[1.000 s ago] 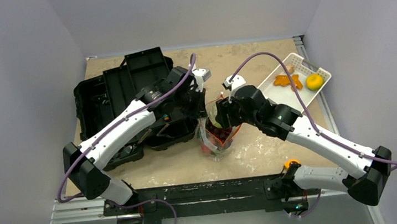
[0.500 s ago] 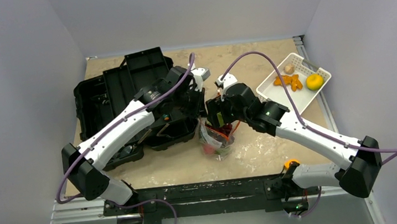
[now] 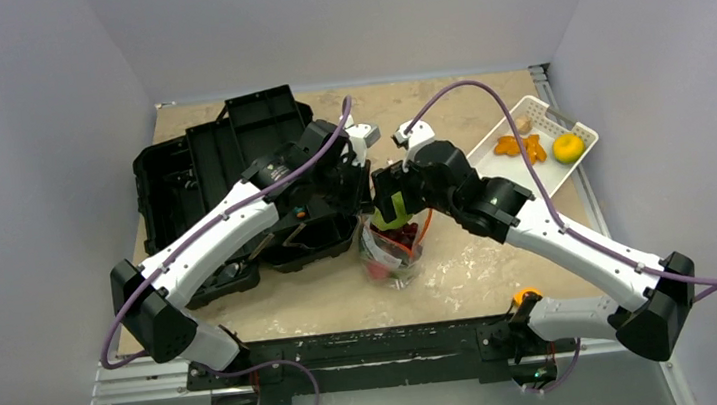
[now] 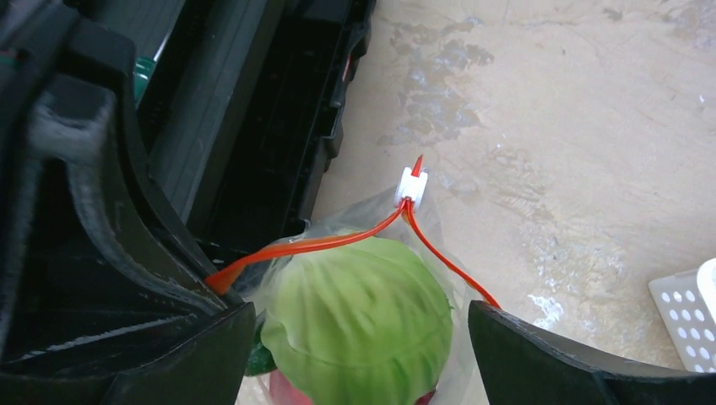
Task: Place the food in the zip-top bag and seal the zipper
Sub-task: Place the fake vegetable in the zipper food storage bag, then pick up the fake vegetable from the bin.
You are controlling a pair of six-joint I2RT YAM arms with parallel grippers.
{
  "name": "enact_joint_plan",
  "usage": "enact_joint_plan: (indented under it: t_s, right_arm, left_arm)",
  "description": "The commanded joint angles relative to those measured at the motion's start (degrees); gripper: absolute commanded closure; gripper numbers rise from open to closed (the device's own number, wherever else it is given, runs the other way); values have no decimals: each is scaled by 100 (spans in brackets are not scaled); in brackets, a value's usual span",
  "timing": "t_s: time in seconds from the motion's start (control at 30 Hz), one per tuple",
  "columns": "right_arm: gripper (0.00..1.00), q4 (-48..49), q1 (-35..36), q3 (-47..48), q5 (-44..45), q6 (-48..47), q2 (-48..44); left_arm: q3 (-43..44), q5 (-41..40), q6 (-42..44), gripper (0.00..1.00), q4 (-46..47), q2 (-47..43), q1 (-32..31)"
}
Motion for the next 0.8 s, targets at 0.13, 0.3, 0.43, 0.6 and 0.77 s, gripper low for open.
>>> enact_joint_plan:
  t_s: [0.13,0.3,0.43,0.6,0.77]
  right_arm:
    - [1,374,2,280,286,-180,-289]
    - [1,224,-6,499,566,-136,-477]
    - [2,-311,-4,973,936,-403,-422]
    - [2,206,-1,736,1360,-671,-1074]
    - [1,916,-10,58,2261,-539,-1751]
  left_arm:
    - [242,230,44,100,185,-38,-30]
    - [248,236,34,100,183,-2,-34]
    - [250,230,34,100,169,16,-30]
    - [248,237,39,100,169,20,-35]
    - [246,184,34,100,158,73,-33]
